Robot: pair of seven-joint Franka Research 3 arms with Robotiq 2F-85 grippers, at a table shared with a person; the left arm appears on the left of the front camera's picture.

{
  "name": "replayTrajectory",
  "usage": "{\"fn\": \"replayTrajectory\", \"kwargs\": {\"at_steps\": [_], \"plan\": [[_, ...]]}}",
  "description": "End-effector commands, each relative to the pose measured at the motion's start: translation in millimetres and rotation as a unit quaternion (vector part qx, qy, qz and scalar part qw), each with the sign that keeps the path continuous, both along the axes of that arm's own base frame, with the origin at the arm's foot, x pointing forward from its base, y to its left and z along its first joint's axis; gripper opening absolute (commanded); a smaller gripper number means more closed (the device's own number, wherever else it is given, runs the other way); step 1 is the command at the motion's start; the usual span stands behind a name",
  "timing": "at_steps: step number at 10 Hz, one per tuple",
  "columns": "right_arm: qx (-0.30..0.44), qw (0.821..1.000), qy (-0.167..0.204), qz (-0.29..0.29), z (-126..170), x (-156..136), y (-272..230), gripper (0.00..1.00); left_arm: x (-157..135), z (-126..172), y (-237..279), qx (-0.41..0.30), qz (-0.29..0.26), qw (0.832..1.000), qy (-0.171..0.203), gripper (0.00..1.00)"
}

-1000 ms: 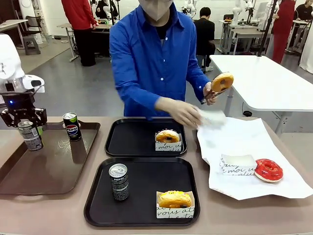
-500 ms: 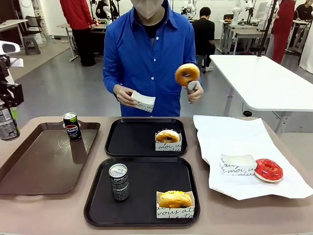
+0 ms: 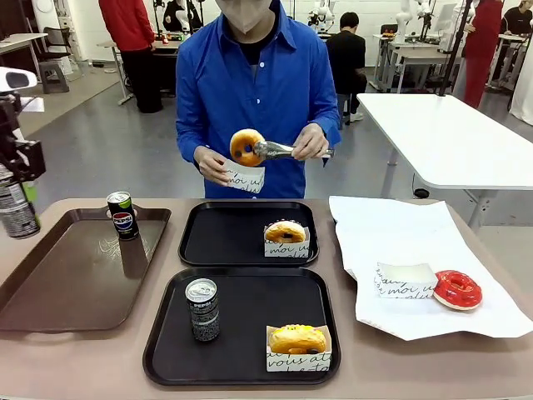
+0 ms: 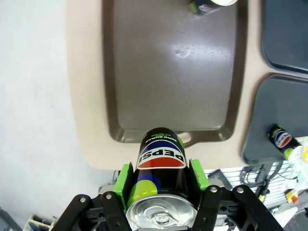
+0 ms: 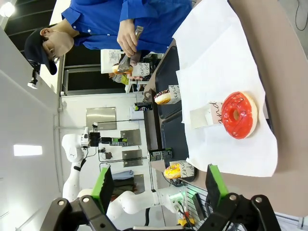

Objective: Set up donuts and drinks on trays.
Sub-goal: Pick up one Pepsi coke from the Handle tray and place it on the Flat Tray without a Pepsi coke.

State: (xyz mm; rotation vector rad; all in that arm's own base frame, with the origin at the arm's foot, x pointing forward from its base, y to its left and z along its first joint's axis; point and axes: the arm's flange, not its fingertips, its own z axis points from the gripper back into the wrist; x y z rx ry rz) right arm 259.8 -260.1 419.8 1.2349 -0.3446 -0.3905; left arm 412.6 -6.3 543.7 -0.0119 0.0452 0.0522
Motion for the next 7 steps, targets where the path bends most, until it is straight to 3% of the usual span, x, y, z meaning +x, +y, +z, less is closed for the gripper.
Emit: {"fn": "replayTrajectory", "kwargs": {"at_steps": [1, 3, 7], "plan": [[0.005, 1.0, -0.009, -0.001, -0.9, 1.3, -1.1, 1.0, 15.4, 11.6, -50.8, -0.014, -0.044, 0.998, -0.029, 0.59], [0.005, 1.0, -0.009, -0.001, -0.9, 1.3, -1.1, 1.0, 34.9, 0.7, -107.6, -0.014, -0.067, 0.997, -0.034, 0.59], [0.005, 1.0, -0.009, -0.001, -0.9, 1.3, -1.1, 1.0, 71.5, -60.6, -177.9, -0.031, -0.12, 0.992, -0.026, 0.59]]}}
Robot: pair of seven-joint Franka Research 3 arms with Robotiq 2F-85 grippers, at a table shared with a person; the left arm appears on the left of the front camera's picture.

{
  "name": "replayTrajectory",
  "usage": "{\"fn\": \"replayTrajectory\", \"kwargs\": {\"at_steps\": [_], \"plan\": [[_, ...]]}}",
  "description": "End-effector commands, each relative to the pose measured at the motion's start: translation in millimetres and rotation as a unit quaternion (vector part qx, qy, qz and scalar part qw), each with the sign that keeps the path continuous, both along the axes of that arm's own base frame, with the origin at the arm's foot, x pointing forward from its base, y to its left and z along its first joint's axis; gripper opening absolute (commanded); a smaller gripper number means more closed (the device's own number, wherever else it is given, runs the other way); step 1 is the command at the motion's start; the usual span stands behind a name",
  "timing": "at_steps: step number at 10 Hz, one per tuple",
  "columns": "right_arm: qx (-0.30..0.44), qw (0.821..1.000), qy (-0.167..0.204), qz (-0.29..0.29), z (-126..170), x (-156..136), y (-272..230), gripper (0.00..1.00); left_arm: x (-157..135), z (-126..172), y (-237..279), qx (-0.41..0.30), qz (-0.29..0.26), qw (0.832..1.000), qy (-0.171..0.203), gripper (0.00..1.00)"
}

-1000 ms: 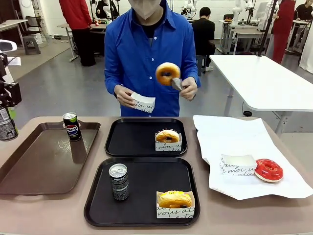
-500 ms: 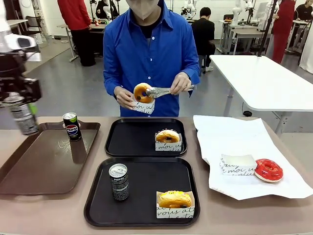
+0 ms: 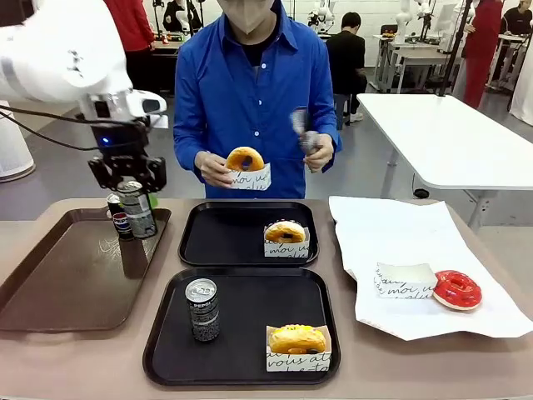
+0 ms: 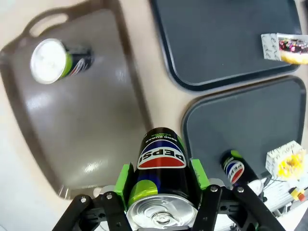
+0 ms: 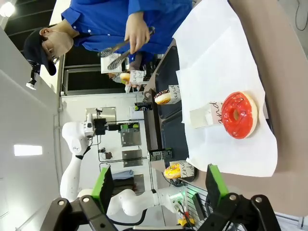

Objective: Set up donuts and drinks on trays.
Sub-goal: Pick up one Pepsi coke from the Handle tray and place it on the Flat Tray without a Pepsi coke.

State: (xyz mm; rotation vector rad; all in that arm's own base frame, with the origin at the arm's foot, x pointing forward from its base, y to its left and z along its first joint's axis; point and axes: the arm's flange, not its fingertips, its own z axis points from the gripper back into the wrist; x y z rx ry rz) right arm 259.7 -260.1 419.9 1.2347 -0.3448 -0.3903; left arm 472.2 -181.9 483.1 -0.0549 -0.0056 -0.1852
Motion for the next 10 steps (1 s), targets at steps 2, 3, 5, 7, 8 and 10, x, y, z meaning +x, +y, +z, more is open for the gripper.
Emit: {"fn": "replayTrajectory", "kwargs": {"at_steps": [2, 3, 5, 7, 8, 10], "plan": [[0.006, 1.0, -0.009, -0.001, -1.0, 1.3, -1.1, 1.0, 1.1, -6.4, 8.1, 0.004, -0.021, 0.999, 0.03, 0.59], [0.006, 1.0, -0.009, -0.001, -1.0, 1.3, -1.1, 1.0, -22.6, 19.4, 47.5, 0.042, -0.008, 0.997, 0.067, 0.59], [0.006, 1.0, -0.009, -0.001, -1.0, 1.3, -1.1, 1.0, -79.0, 59.7, 152.2, 0.034, -0.074, 0.991, 0.111, 0.59], [0.006, 1.0, -0.009, -0.001, -1.0, 1.3, -1.1, 1.0, -103.0, 55.5, 198.7, 0.008, -0.056, 0.995, 0.086, 0.59], [0.006, 1.0, -0.009, -0.001, -1.0, 1.3, -1.1, 1.0, -101.5, 55.1, 203.3, 0.002, -0.051, 0.995, 0.086, 0.59], [0.006, 1.0, -0.009, -0.001, -1.0, 1.3, -1.1, 1.0, -89.3, 65.9, 199.9, 0.004, -0.059, 0.995, 0.078, 0.59]]}}
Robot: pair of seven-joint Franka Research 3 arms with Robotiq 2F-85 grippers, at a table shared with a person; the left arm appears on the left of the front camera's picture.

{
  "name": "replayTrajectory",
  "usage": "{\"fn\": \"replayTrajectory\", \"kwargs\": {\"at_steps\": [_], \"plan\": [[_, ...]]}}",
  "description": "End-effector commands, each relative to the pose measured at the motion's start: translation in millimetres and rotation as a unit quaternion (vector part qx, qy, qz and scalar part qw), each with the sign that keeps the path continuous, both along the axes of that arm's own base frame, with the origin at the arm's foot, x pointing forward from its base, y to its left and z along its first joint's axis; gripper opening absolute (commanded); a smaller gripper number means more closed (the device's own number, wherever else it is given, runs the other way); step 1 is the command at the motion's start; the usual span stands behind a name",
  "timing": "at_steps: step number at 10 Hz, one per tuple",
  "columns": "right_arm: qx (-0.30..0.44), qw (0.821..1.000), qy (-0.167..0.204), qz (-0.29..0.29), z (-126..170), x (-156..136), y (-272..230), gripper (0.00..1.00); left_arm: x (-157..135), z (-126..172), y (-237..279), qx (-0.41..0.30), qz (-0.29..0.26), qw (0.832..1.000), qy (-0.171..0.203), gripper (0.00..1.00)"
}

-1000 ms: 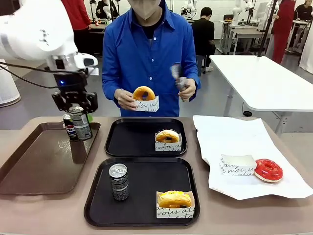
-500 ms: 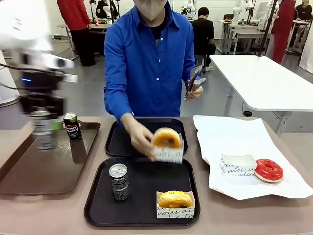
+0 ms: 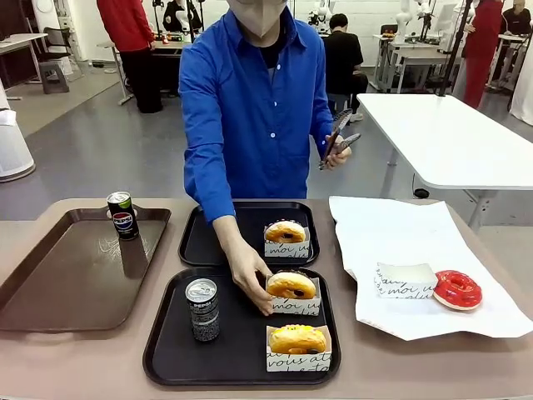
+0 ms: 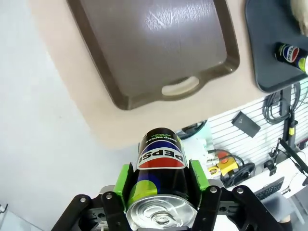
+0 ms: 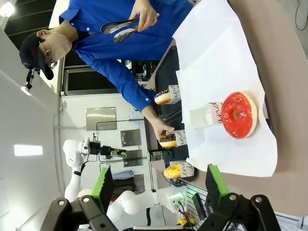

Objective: Set up donuts and drinks on trays.
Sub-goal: Pick up one Pepsi coke from the Handle tray and place it on the Flat Tray without a Pepsi coke.

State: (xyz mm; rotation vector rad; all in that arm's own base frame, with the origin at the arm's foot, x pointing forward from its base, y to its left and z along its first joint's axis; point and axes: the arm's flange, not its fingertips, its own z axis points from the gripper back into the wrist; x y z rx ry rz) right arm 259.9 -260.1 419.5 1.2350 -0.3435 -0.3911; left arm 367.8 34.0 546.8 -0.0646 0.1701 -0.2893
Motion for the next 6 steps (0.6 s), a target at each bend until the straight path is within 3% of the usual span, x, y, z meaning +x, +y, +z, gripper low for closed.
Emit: {"fn": "replayTrajectory", "kwargs": {"at_steps": [1, 4, 6], "plan": [[0.005, 1.0, -0.01, -0.001, -0.5, 1.2, -1.1, 1.0, 12.3, 0.7, -14.4, -0.002, 0.0, 1.0, -0.012, 0.59], [0.005, 1.0, -0.01, -0.001, -0.5, 1.2, -1.1, 1.0, 6.9, -4.4, -13.0, -0.004, 0.007, 1.0, -0.021, 0.59], [0.005, 1.0, -0.01, -0.001, -0.5, 1.2, -1.1, 1.0, 11.1, 0.3, -10.6, 0.024, 0.018, 0.998, -0.049, 0.59]]}}
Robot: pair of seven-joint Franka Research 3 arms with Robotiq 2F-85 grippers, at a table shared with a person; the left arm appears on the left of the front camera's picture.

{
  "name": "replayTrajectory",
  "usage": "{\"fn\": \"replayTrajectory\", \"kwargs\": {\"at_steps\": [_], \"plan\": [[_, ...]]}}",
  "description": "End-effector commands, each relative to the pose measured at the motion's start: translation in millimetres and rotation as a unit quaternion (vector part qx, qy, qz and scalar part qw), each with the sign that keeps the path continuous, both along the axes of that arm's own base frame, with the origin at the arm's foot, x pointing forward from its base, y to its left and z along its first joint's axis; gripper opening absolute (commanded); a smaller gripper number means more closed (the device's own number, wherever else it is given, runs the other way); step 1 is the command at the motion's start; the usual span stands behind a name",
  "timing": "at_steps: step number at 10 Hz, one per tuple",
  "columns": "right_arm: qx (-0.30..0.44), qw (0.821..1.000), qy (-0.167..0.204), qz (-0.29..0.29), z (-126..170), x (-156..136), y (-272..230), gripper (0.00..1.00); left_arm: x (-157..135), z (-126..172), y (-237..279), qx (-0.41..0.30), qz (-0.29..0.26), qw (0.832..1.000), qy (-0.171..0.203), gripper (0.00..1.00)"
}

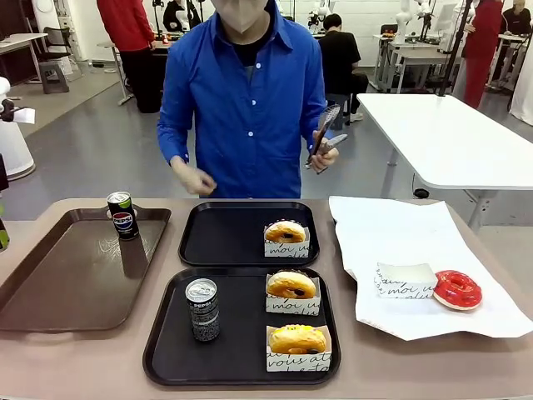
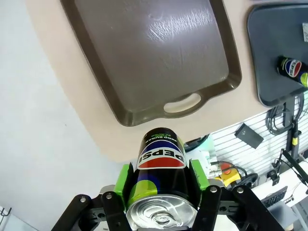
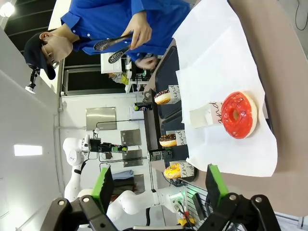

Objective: Set up donuts and drinks on trays.
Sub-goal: Pick up one Pepsi coke from the Handle tray and place it on the Flat Tray without a Pepsi coke.

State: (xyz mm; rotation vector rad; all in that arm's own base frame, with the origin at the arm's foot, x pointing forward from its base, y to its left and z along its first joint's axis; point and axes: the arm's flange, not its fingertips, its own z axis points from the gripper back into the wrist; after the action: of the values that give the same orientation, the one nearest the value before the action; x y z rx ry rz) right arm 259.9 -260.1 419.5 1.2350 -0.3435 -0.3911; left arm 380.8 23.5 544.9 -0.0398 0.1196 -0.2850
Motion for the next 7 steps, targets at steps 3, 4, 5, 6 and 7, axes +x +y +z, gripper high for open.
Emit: {"fn": "replayTrajectory", "kwargs": {"at_steps": [3, 4, 5, 6, 7], "plan": [[0.005, 1.0, -0.01, -0.001, -0.5, 1.2, -1.1, 1.0, -1.2, -2.7, -0.8, -0.004, -0.005, 1.0, 0.011, 0.59], [0.005, 1.0, -0.01, -0.001, -0.5, 1.2, -1.1, 1.0, -1.2, -2.7, -0.8, -0.004, -0.005, 1.0, 0.011, 0.59], [0.005, 1.0, -0.01, -0.001, -0.5, 1.2, -1.1, 1.0, -1.2, -2.7, -0.8, -0.004, -0.005, 1.0, 0.011, 0.59], [0.005, 1.0, -0.01, -0.001, -0.5, 1.2, -1.1, 1.0, -1.2, -2.7, -0.8, -0.004, -0.005, 1.0, 0.011, 0.59], [0.005, 1.0, -0.01, -0.001, -0.5, 1.2, -1.1, 1.0, 0.0, -5.4, -0.3, 0.0, -0.001, 1.0, 0.009, 0.59]]}}
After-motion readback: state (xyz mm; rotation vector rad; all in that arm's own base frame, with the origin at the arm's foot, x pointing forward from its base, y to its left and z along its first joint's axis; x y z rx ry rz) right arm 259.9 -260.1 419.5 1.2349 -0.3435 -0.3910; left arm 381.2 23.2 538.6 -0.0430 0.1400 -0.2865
